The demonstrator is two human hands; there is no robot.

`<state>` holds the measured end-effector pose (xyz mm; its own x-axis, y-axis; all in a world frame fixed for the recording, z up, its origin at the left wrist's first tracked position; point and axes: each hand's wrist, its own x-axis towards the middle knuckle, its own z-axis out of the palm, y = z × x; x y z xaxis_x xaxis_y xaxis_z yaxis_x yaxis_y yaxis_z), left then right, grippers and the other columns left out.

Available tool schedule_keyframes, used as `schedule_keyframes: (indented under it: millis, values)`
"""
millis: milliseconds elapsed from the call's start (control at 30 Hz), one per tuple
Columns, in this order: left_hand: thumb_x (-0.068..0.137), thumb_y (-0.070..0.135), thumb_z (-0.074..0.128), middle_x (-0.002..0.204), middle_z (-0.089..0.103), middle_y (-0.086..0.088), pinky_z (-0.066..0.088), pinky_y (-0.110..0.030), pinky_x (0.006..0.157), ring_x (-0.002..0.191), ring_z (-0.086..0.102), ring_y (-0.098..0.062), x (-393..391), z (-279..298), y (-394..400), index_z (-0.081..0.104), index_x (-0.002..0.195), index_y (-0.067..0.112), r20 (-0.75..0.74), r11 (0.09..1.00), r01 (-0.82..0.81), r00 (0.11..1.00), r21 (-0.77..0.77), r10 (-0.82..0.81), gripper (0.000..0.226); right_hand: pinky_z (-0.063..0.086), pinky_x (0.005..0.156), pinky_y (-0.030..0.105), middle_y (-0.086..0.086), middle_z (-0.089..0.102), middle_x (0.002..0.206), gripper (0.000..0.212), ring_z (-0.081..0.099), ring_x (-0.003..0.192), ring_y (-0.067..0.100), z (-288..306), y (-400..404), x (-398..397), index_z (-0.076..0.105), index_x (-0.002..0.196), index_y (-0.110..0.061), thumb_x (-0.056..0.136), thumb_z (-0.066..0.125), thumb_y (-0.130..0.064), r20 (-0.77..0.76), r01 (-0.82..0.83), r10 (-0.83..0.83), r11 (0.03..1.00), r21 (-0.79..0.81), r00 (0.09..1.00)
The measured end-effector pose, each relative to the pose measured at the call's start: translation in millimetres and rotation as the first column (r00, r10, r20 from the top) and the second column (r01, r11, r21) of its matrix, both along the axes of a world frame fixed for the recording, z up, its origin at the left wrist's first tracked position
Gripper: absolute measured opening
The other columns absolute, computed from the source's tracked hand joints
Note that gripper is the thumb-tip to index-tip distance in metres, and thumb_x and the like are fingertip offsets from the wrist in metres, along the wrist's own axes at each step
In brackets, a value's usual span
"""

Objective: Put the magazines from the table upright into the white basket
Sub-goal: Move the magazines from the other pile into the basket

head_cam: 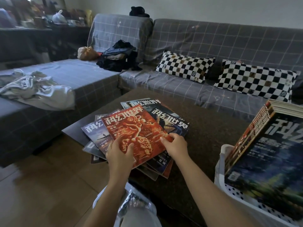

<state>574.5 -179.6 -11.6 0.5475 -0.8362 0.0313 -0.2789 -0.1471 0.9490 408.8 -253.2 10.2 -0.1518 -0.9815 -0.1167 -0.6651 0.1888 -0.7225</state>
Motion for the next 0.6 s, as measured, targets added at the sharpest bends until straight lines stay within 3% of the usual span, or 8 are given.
schedule_keyframes:
  millis: [100, 200, 300, 433, 600]
  values:
    - [0.087, 0.032, 0.067, 0.120, 0.057, 0.002, 0.055, -0.046, 0.084, 0.104, 0.061, -0.020, 7, 3, 1, 0.042, 0.139, 0.021, -0.166, 0.999, -0.040, 0.986, -0.027, 0.035, 0.059, 0.042, 0.097, 0.037, 0.012, 0.050, 0.132, 0.056, 0.049, 0.119, 0.028, -4, -1, 1, 0.051, 0.130, -0.012, 0.085, 0.062, -0.044, -0.039, 0.038, -0.036, 0.998, 0.048, 0.999]
    - [0.083, 0.028, 0.072, 0.110, 0.062, 0.007, 0.057, -0.046, 0.080, 0.094, 0.066, -0.018, 14, 4, 7, 0.045, 0.134, 0.026, -0.284, 0.998, -0.054, 0.958, -0.038, 0.041, 0.058, 0.048, 0.074, 0.029, 0.010, 0.064, 0.111, 0.037, 0.060, 0.088, 0.018, -4, 7, 0, 0.060, 0.110, -0.009, 0.084, 0.065, -0.036, 0.096, 0.035, -0.042, 0.997, 0.074, 0.994]
    - [0.080, 0.024, 0.075, 0.103, 0.070, 0.001, 0.058, -0.050, 0.078, 0.087, 0.071, -0.021, 16, 3, 15, 0.056, 0.120, 0.024, -0.329, 0.999, -0.023, 0.944, -0.041, 0.008, 0.044, 0.047, 0.057, 0.024, 0.001, 0.064, 0.084, 0.029, 0.061, 0.069, 0.011, 0, 17, -2, 0.059, 0.106, -0.008, 0.086, 0.065, -0.027, 0.253, 0.016, -0.051, 0.990, 0.137, 0.966]
    - [0.080, 0.024, 0.075, 0.090, 0.074, 0.000, 0.060, -0.041, 0.066, 0.076, 0.074, -0.020, 15, 11, 35, 0.064, 0.097, 0.035, -0.395, 0.991, 0.007, 0.917, -0.133, -0.059, 0.022, 0.045, 0.050, 0.023, 0.006, 0.062, 0.103, 0.030, 0.062, 0.076, 0.012, 8, 36, -7, 0.050, 0.112, -0.014, 0.088, 0.063, -0.026, 0.375, 0.022, -0.092, 0.982, 0.187, 0.923]
    - [0.079, 0.028, 0.075, 0.090, 0.075, 0.002, 0.059, -0.032, 0.056, 0.075, 0.074, -0.023, 9, 38, 65, 0.065, 0.109, 0.030, -0.461, 0.969, 0.058, 0.872, -0.238, -0.166, 0.032, 0.048, 0.055, 0.025, 0.004, 0.062, 0.105, 0.032, 0.065, 0.080, 0.013, 28, 70, -26, 0.047, 0.115, -0.019, 0.087, 0.064, -0.026, 0.542, -0.006, -0.052, 0.995, 0.104, 0.839]
